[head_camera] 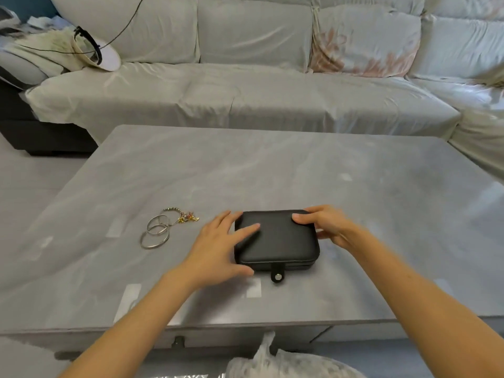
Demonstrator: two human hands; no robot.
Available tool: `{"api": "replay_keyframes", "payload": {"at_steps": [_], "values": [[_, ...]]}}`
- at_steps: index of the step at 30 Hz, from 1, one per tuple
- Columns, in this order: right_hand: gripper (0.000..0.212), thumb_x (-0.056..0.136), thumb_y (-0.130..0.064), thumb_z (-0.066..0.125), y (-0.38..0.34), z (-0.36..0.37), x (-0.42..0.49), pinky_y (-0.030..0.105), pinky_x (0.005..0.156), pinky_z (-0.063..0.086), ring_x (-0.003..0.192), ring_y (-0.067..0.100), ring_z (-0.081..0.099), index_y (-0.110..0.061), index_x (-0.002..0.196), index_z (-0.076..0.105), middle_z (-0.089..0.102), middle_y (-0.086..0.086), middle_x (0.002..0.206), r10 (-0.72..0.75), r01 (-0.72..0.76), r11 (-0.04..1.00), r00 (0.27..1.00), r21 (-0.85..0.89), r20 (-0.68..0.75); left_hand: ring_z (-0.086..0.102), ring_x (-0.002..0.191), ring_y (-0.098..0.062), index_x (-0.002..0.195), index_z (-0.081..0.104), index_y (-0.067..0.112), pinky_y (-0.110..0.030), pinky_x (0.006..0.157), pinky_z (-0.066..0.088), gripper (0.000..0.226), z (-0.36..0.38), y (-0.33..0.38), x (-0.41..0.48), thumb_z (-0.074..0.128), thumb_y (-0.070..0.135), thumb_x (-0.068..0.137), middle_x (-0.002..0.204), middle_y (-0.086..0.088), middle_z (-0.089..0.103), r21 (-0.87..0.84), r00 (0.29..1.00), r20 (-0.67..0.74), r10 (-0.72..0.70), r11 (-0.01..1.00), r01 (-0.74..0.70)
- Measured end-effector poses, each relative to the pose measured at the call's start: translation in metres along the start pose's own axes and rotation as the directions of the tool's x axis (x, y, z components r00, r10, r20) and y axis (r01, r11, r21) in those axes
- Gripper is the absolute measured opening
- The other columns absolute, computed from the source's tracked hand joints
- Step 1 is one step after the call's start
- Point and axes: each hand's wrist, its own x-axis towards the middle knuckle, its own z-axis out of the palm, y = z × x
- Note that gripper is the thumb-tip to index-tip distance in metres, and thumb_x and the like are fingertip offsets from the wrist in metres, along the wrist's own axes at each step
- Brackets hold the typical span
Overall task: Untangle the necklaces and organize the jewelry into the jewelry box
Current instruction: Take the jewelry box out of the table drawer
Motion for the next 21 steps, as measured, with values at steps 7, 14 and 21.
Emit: {"api": "replay_keyframes", "payload": {"at_steps": [7,14,21], "values": [[0.023,0.083,-0.034,0.067,0.006,0.003,0.026,0.033,0.088,0.052,0.093,0.014,0.065,-0.019,0.099,0.071,0.071,-0.001,0.100,-0.156,0.165,0.952,0.986,-0.258,0.056,0.000,0.143,-0.012,0.141,0.019,0.051,-0.019,0.110,0.007,0.082,0.006,-0.004,0.021,0.065,0.057,0.074,0.157,0.006,-0.002,-0.032,0.992,0.124,0.038,0.999,-0.034],[0.043,0.091,-0.037,0.053,0.044,0.038,-0.062,0.031,0.054,0.035,0.052,0.015,0.044,-0.021,0.052,0.047,0.044,-0.007,0.048,-0.439,0.169,0.837,0.775,-0.520,-0.454,-0.004,0.145,-0.020,0.145,0.017,0.044,-0.032,0.116,0.012,0.078,0.007,0.012,0.013,0.060,0.056,0.081,0.158,0.000,0.000,0.043,0.993,0.111,-0.036,0.999,0.031],[0.038,0.087,-0.047,0.055,0.068,0.084,-0.066,0.035,0.068,0.050,0.073,0.019,0.063,-0.014,0.083,0.074,0.070,0.000,0.077,-0.183,0.081,0.941,0.939,-0.329,-0.291,-0.002,0.145,-0.023,0.147,0.018,0.034,-0.032,0.114,0.018,0.067,0.019,0.026,0.001,0.051,0.046,0.091,0.158,-0.002,0.003,0.063,0.991,0.052,-0.120,0.991,0.117]]}}
